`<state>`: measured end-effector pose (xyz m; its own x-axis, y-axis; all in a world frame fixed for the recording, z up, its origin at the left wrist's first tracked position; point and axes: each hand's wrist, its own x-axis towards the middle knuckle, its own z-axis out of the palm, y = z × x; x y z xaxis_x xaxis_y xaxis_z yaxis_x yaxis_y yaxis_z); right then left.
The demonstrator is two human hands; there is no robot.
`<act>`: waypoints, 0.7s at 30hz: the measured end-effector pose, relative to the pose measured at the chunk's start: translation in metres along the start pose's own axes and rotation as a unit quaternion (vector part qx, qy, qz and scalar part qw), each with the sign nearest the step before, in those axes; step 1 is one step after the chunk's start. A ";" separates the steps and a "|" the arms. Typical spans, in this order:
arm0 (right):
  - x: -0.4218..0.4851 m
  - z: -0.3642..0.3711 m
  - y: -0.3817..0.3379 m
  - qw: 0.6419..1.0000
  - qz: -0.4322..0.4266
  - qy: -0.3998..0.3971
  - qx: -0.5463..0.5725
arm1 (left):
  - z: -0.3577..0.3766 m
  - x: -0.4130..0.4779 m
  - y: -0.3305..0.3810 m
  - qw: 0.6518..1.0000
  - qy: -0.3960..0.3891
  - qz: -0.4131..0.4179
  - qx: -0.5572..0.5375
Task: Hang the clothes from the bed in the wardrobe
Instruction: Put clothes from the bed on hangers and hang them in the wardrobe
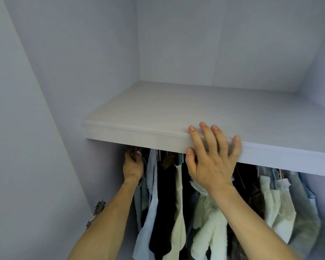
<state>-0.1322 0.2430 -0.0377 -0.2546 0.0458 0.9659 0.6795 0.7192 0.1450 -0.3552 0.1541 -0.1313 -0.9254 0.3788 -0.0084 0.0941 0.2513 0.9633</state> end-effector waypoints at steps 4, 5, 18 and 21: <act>0.003 -0.001 -0.001 1.000 0.000 -0.002 -0.004 | -0.011 0.006 -0.003 0.999 -0.028 0.013 -0.040; 0.003 -0.001 -0.001 1.000 0.000 -0.004 -0.005 | -0.013 0.008 -0.002 0.998 -0.031 0.007 -0.060; 0.004 -0.009 -0.004 0.999 0.016 -0.035 0.004 | -0.026 0.005 0.025 0.972 -0.006 -0.066 -0.225; 0.004 -0.011 -0.006 0.999 0.019 -0.046 0.005 | -0.029 -0.006 0.031 0.972 0.009 -0.048 -0.231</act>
<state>-0.1293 0.2313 -0.0319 -0.2906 0.1361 0.9471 0.6837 0.7220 0.1060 -0.3571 0.1332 -0.0934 -0.9283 0.3573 -0.1028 -0.1633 -0.1433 0.9761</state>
